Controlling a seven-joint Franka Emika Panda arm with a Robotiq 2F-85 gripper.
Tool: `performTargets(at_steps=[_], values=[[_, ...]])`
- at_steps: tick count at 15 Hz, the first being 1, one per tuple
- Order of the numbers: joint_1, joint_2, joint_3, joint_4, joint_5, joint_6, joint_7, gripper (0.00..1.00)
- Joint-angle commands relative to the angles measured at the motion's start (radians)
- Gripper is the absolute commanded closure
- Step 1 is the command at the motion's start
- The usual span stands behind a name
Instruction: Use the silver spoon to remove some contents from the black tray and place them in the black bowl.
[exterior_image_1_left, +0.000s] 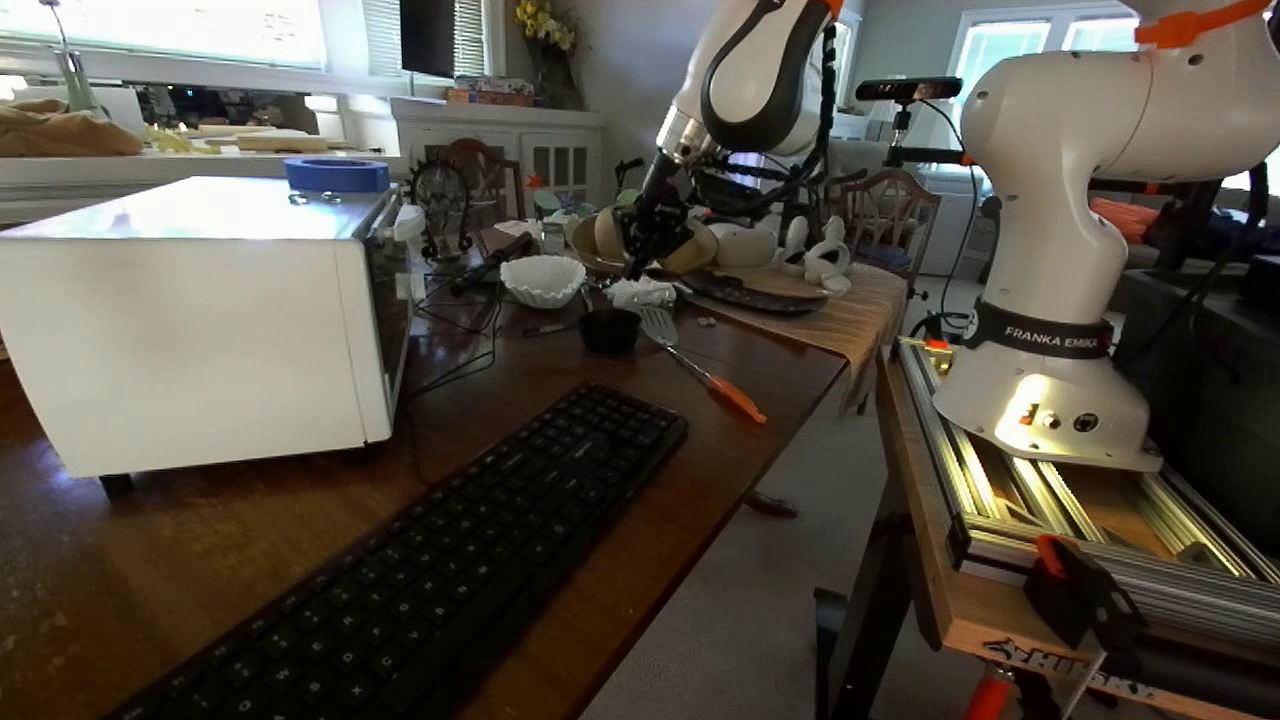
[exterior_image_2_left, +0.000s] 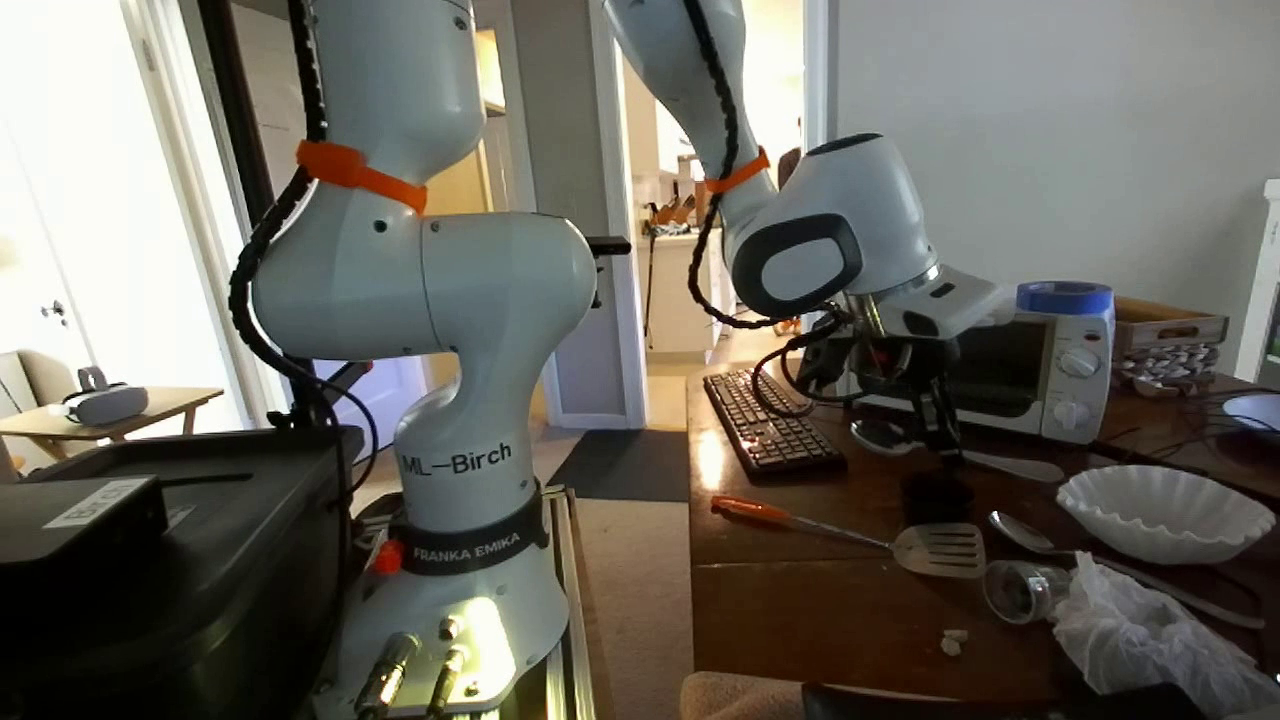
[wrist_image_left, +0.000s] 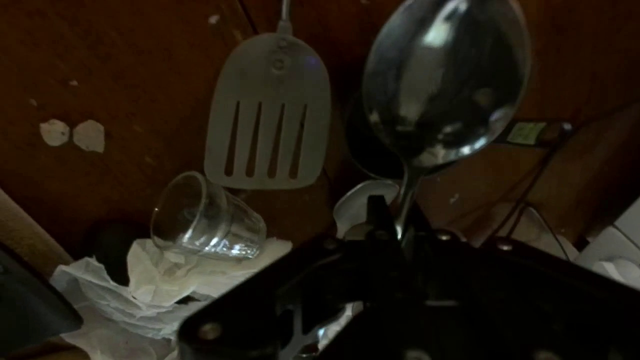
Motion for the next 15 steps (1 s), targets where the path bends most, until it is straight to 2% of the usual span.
performTargets(at_steps=[1,6,10,15], values=[[0.024,0.046,-0.037,-0.001,0.072,-0.079,-0.064,0.98],[0.074,0.207,-0.077,-0.002,0.134,-0.222,-0.090,0.98],[0.172,0.373,-0.127,-0.002,0.182,-0.348,-0.087,0.98],[0.295,0.551,-0.209,0.001,0.202,-0.601,-0.090,0.98]])
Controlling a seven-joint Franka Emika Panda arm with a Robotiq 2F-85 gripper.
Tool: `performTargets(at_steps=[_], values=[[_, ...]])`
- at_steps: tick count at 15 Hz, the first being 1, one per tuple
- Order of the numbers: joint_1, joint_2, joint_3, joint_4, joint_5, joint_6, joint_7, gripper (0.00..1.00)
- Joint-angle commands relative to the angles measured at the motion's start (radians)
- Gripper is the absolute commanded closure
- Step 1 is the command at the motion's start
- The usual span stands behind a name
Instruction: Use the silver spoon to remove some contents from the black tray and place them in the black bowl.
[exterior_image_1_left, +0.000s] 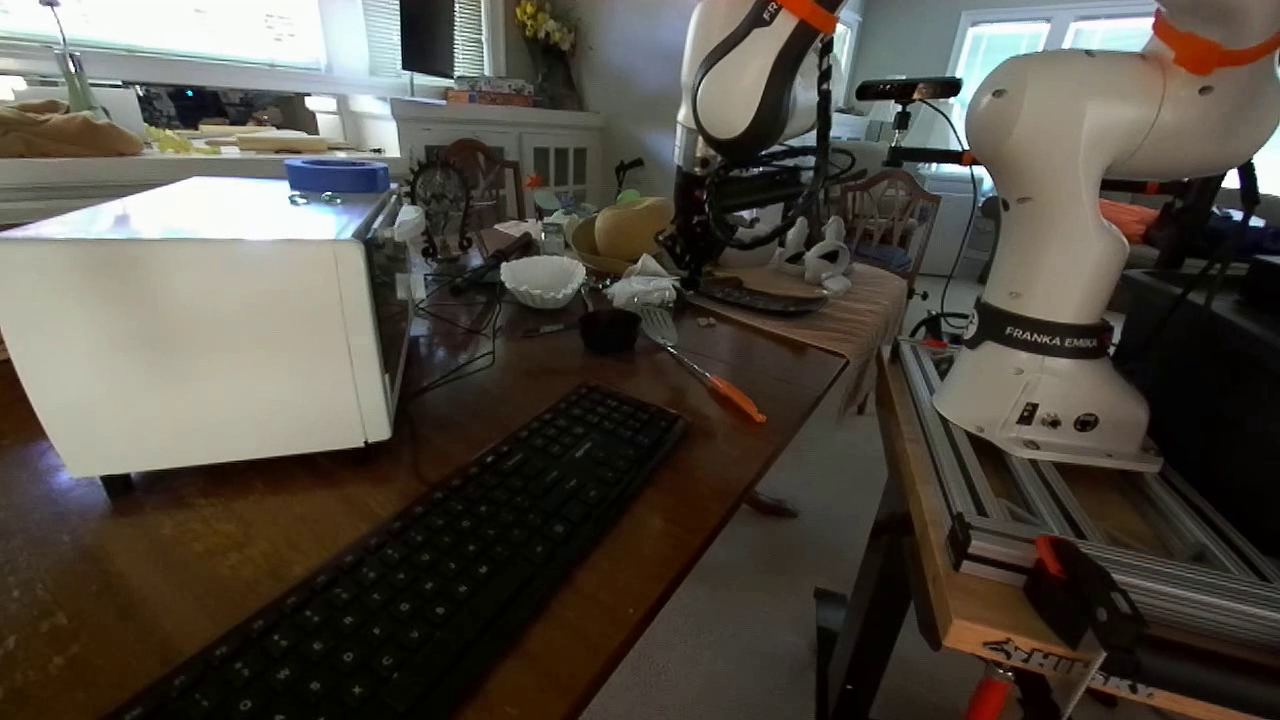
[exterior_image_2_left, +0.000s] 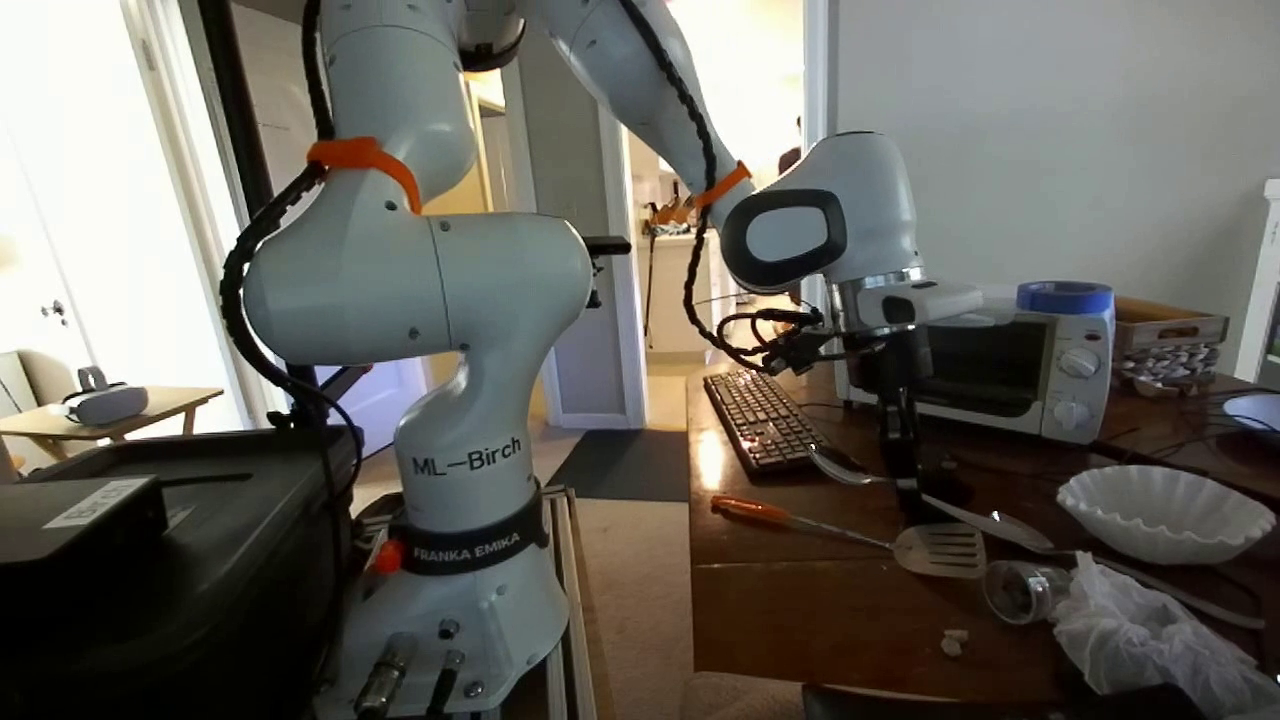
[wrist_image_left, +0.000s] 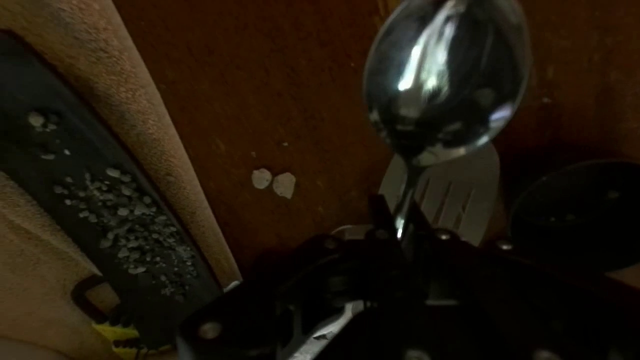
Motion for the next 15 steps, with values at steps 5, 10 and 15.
performTargets(at_steps=[5,10,15], values=[[0.081,0.270,-0.025,0.001,0.066,-0.283,-0.004,0.98],[0.024,0.388,0.079,-0.002,0.141,-0.272,0.024,0.98],[-0.044,0.467,0.235,-0.001,0.317,-0.183,0.006,0.98]])
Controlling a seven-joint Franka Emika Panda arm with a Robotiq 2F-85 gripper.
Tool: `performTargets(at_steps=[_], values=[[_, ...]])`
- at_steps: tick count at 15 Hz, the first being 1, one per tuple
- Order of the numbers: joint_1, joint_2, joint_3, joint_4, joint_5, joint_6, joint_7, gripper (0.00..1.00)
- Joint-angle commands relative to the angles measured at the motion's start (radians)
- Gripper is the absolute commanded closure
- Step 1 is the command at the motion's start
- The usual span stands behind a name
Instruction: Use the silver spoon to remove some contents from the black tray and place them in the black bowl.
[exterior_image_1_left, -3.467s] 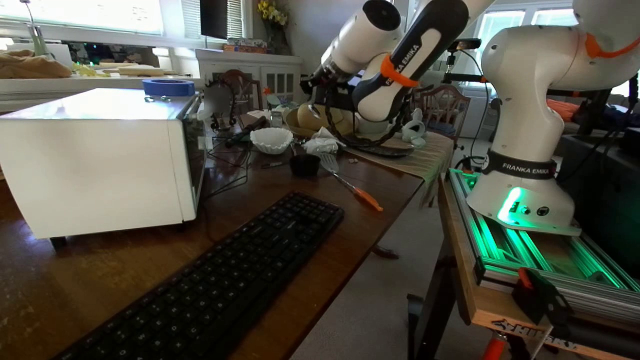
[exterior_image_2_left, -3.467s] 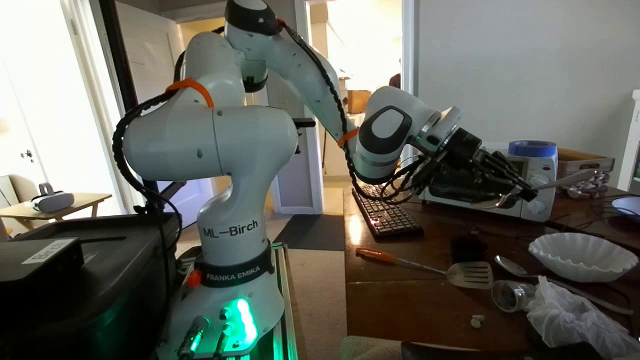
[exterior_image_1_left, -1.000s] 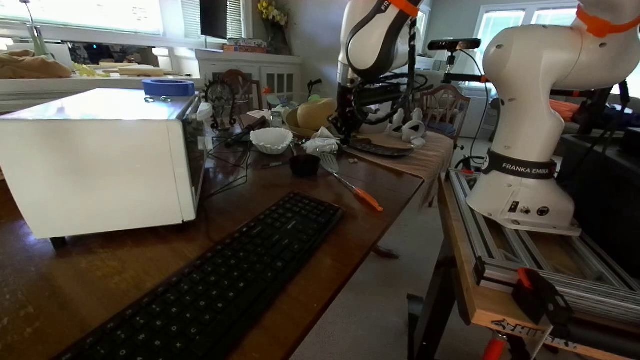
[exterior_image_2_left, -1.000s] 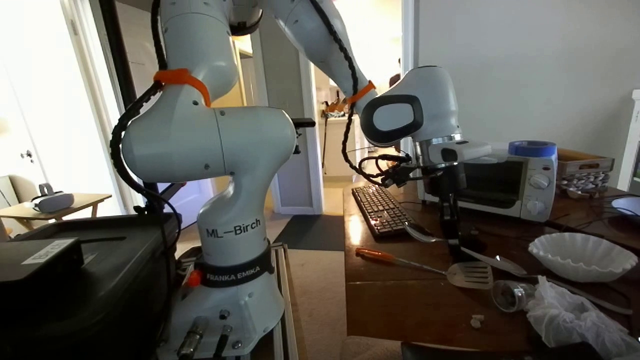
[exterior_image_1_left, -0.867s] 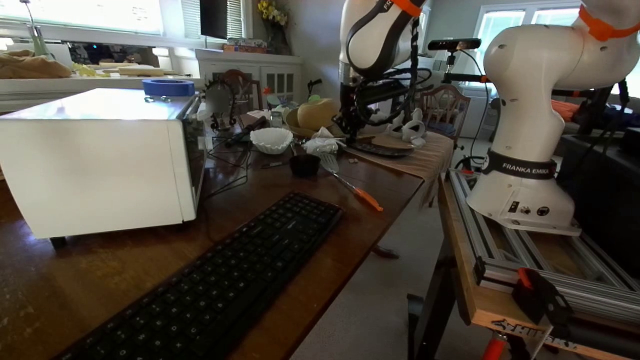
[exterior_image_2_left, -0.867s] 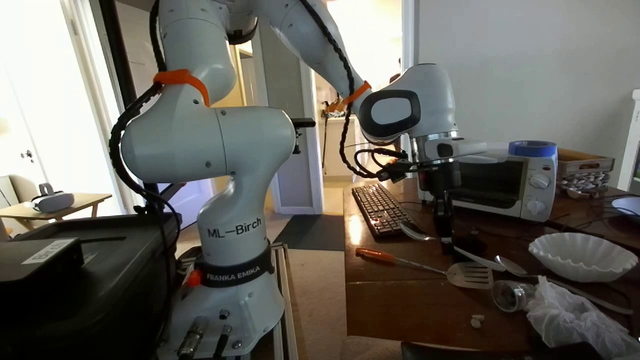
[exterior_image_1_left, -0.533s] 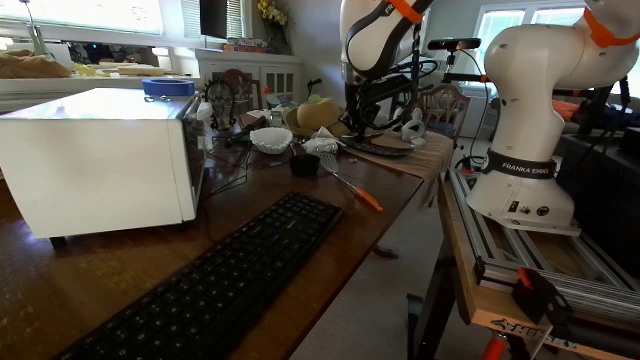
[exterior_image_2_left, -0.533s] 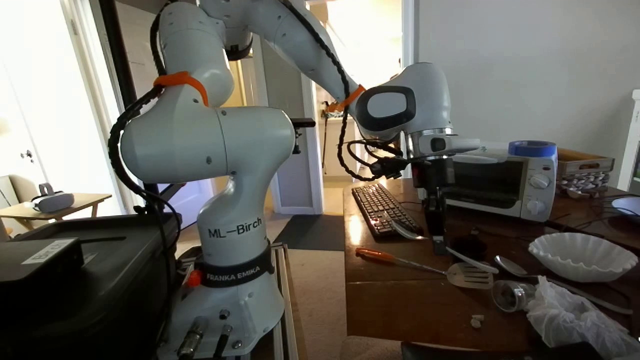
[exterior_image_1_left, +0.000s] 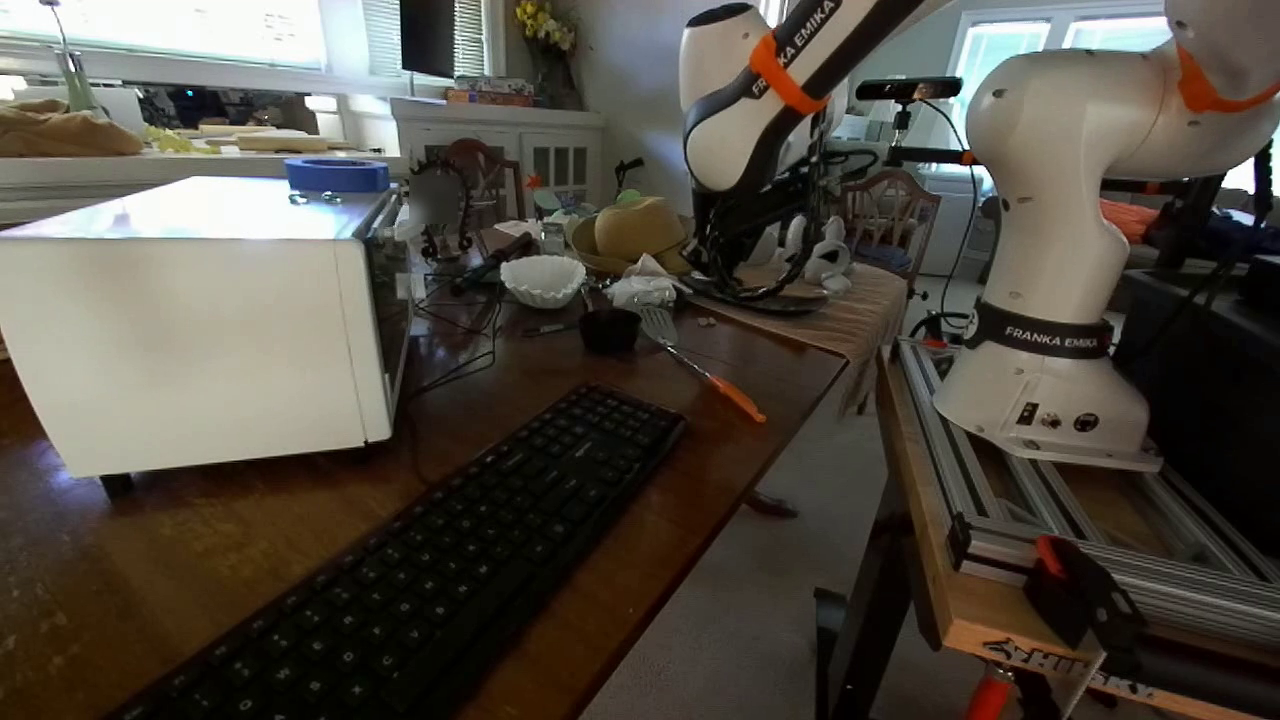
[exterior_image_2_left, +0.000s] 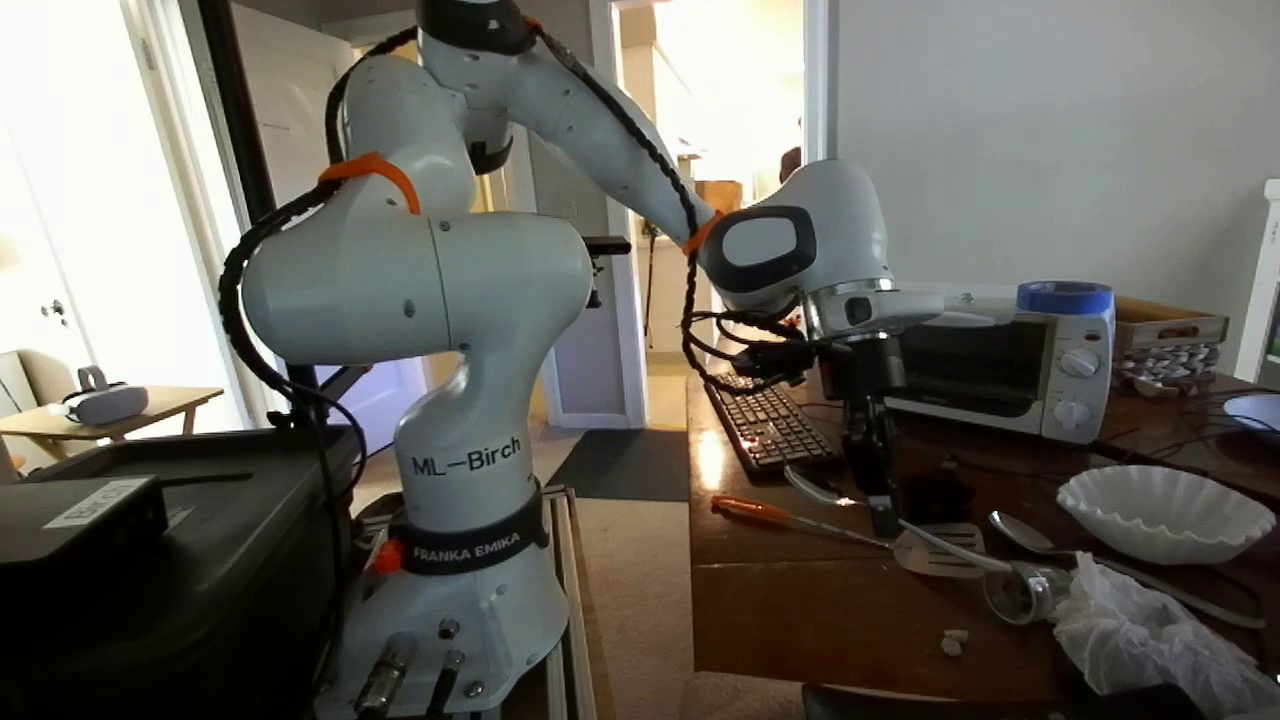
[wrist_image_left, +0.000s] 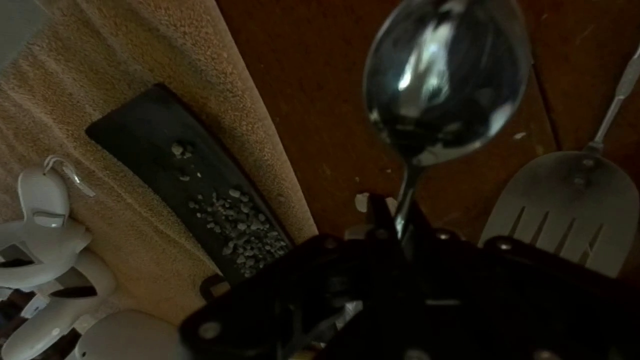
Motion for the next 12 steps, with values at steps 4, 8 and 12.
performTargets(at_steps=[4,8,12], values=[[-0.079,0.128,0.207,0.000,0.268,0.113,-0.031,0.98],[-0.097,0.186,0.288,-0.001,0.397,0.147,-0.051,0.98],[-0.105,0.229,0.339,-0.001,0.495,0.166,-0.085,0.98]])
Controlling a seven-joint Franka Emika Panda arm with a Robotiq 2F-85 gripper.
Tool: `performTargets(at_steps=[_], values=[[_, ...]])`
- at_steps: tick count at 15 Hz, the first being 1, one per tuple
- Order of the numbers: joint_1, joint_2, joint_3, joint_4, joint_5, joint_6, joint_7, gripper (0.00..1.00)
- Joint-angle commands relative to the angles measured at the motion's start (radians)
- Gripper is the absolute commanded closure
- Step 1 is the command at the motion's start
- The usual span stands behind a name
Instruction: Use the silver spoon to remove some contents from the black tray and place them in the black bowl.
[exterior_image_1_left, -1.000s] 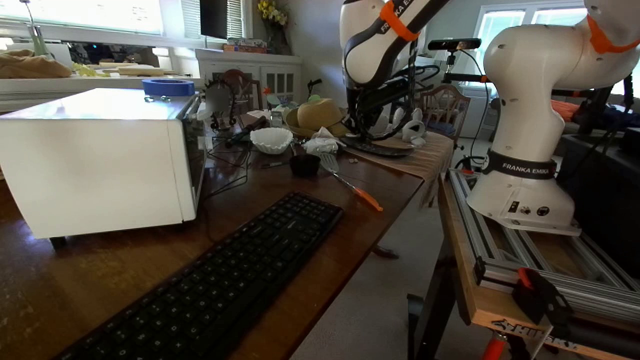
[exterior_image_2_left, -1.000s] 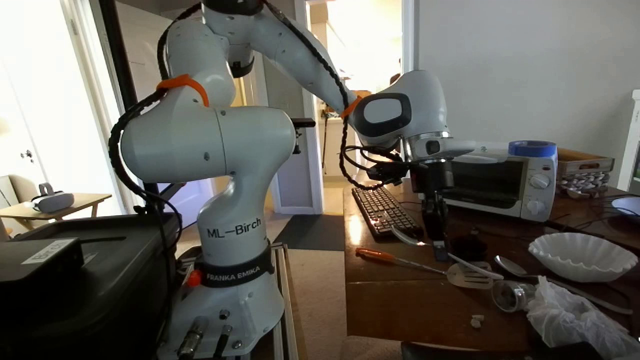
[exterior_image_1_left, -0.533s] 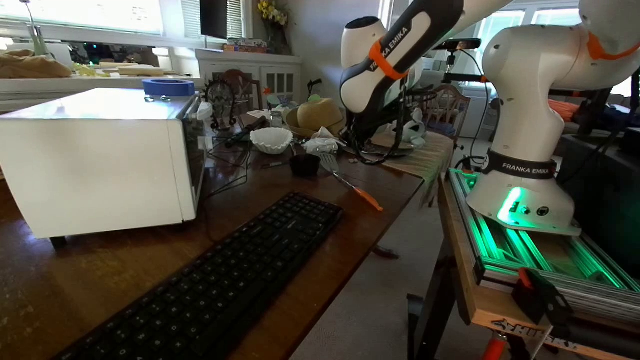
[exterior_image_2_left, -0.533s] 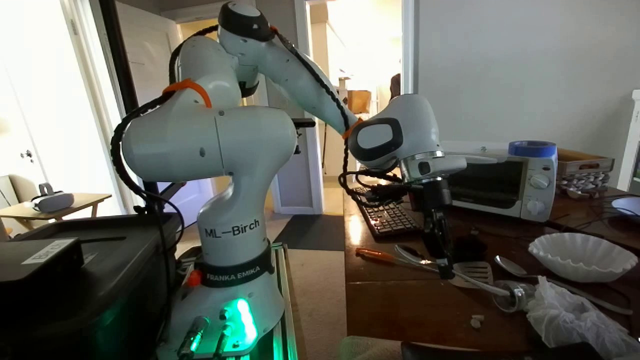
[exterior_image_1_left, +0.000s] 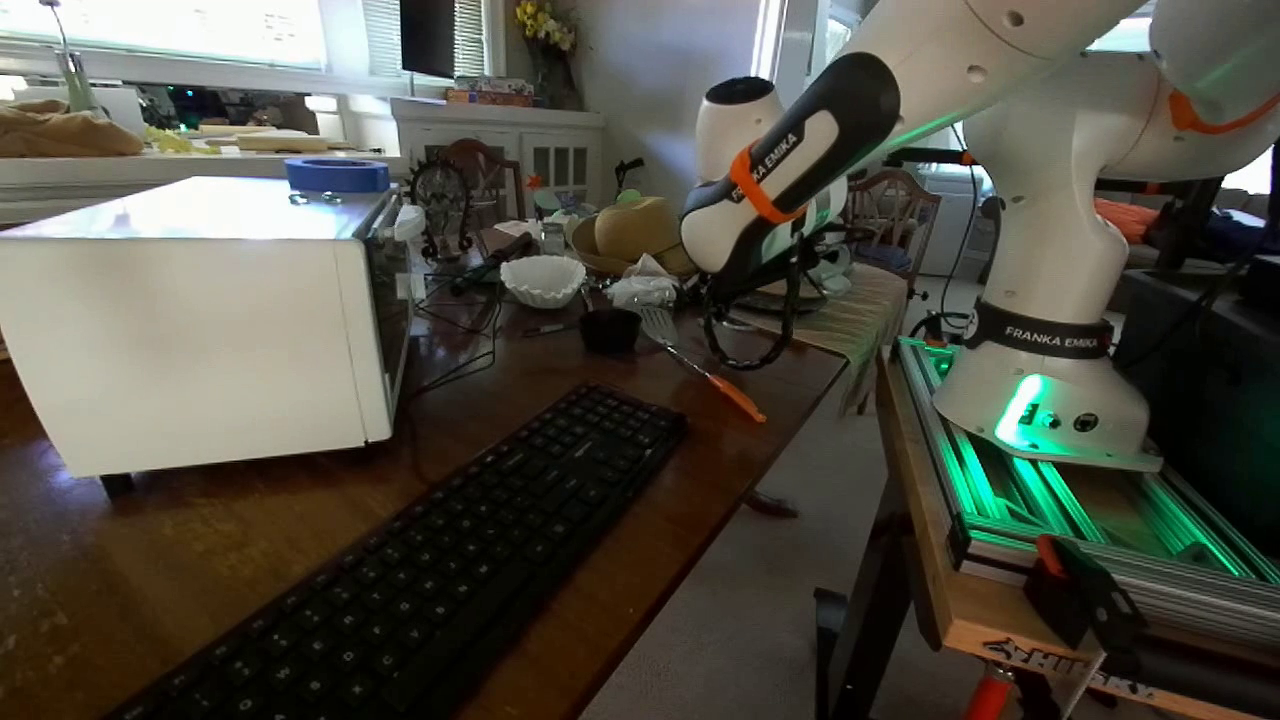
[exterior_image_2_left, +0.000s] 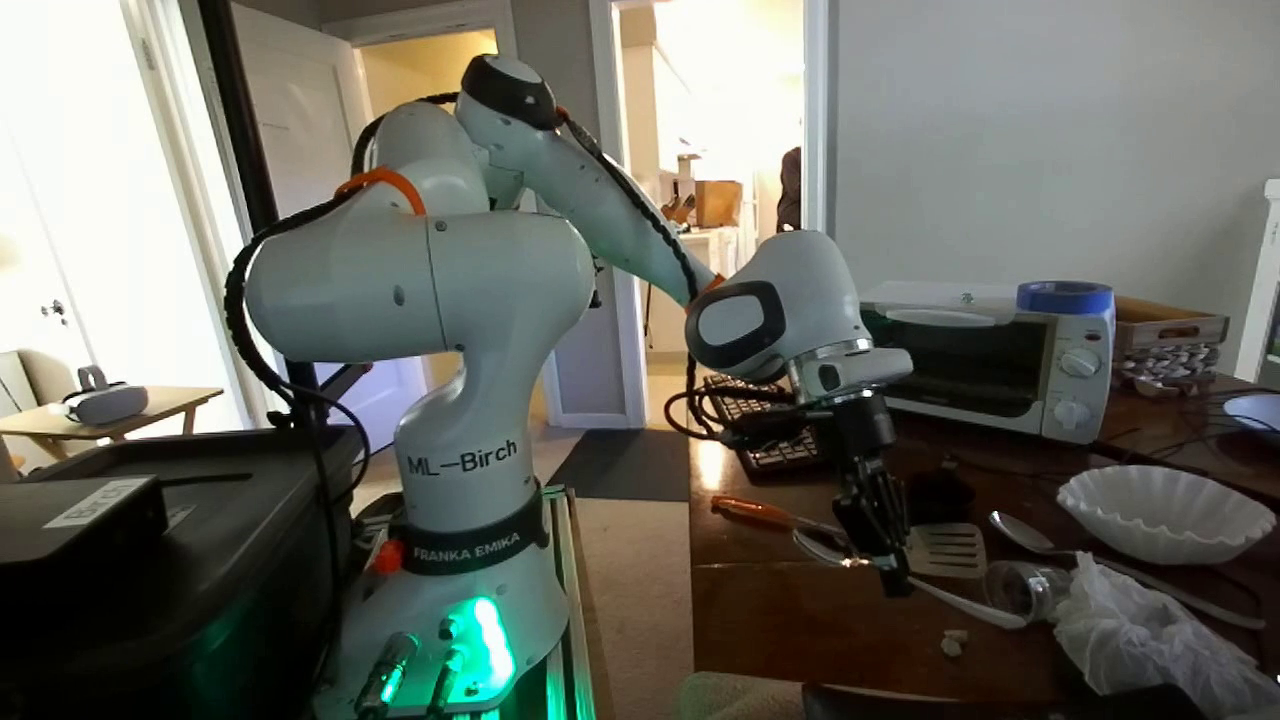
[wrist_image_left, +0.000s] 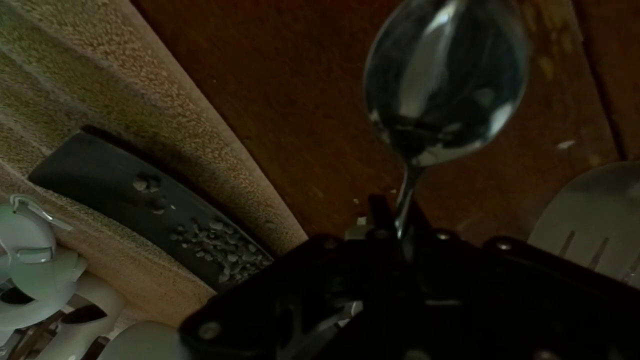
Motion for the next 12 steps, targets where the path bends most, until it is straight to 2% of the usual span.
performTargets(at_steps=[1,4,5,6,9,12], values=[[-0.008,0.058,0.045,0.000,0.106,0.023,-0.052,0.98],[-0.007,0.081,0.058,0.000,0.155,0.030,-0.081,0.98],[-0.007,0.087,0.059,0.000,0.170,0.032,-0.093,0.66],[-0.005,0.093,0.059,0.000,0.186,0.037,-0.102,0.65],[0.003,0.108,0.038,0.000,0.223,0.061,-0.145,0.43],[0.018,0.108,-0.009,0.002,0.252,0.089,-0.210,0.21]])
